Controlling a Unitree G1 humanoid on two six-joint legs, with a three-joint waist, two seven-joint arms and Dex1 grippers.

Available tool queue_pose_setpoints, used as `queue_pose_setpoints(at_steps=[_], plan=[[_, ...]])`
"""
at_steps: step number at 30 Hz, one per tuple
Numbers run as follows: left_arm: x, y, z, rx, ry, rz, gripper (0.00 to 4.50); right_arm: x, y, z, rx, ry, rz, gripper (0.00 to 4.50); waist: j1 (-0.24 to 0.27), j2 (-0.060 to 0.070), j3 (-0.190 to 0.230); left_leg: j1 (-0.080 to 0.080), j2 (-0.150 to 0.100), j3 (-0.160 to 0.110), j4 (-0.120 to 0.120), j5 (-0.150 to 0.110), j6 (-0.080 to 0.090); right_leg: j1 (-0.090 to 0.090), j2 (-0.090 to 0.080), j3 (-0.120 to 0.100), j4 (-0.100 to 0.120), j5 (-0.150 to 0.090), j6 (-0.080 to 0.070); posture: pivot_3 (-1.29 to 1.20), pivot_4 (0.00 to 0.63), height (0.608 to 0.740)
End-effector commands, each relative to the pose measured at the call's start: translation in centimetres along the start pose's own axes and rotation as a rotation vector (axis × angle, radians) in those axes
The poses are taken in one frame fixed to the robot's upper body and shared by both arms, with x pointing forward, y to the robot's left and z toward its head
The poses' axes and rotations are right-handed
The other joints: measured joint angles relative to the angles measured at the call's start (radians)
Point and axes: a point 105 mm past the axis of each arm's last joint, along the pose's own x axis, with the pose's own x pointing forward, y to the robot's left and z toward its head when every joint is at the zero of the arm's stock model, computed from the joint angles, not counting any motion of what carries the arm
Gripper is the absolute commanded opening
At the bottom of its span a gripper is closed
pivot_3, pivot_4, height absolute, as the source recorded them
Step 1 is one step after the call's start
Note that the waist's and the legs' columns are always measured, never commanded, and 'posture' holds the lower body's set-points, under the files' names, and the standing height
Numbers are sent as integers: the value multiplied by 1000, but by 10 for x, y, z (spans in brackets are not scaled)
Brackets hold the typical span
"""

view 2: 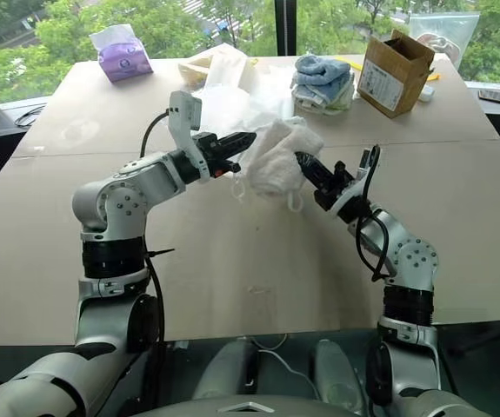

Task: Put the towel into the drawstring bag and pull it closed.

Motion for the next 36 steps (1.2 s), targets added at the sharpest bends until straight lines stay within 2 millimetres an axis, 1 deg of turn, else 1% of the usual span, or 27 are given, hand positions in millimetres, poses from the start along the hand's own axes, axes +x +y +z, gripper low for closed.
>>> queue_pose_setpoints(at_steps=[1,7,10,13,16,18,20,23,27,29,31,34,36], plan=[[-3,-17,18,10,-72,-62,0,8,3,-4,5,-2,19,44,-1,0,0,0,0,0,0,0,0,0,0,0,0,0,0,0,150,740],[-5,-27,15,-10,-72,-97,0,21,-4,-10,4,4,-1,44,-1,0,0,0,0,0,0,0,0,0,0,0,0,0,0,0,150,740],[-7,-18,12,0,-67,-54,0,22,-6,-6,-14,-12,-19,44,0,0,0,0,0,0,0,0,0,0,0,0,1,0,0,0,150,740],[-9,-14,10,-13,-68,-41,0,17,-8,-2,-28,-17,-27,44,0,0,0,0,0,0,0,0,0,0,0,0,1,0,0,0,150,740],[-11,-14,1,-18,-45,-50,0,17,5,-7,-68,19,23,44,0,0,0,0,0,0,0,0,0,0,0,0,1,0,0,0,150,740],[-10,-17,-5,-26,-31,-76,0,26,18,-15,-103,60,70,44,-1,0,0,0,0,0,0,0,0,0,0,0,1,0,0,0,150,740],[-9,-24,-8,-41,-27,-117,0,36,22,-23,-130,90,81,44,-5,0,0,0,0,0,0,0,0,0,0,0,1,0,0,0,150,740],[-10,-30,-8,-65,-37,-157,0,46,17,-32,-165,130,61,44,-14,0,0,0,0,0,1,0,0,-2,0,1,5,0,0,0,150,740],[-14,-36,-2,-124,-85,-193,0,59,4,-35,-182,143,8,44,-18,0,0,0,0,1,2,0,0,-2,0,1,5,0,0,0,150,740],[-15,-40,5,-156,-114,-219,0,63,-6,-33,-192,136,-38,44,-20,0,0,0,0,1,2,0,0,-2,0,1,5,0,0,0,150,740],[-18,-48,9,-180,-128,-257,0,67,-15,-25,-200,102,-73,44,-24,0,0,0,0,1,2,0,0,-2,0,1,6,0,0,0,150,740],[-21,-53,4,-196,-108,-268,0,75,-15,-5,-176,4,-79,44,-24,0,0,0,0,1,3,0,0,-3,0,2,9,0,0,0,150,740],[-22,-54,1,-200,-100,-264,0,78,-13,3,-163,-41,-68,44,-24,0,0,0,0,2,3,0,0,-4,0,3,10,0,0,0,150,740]])
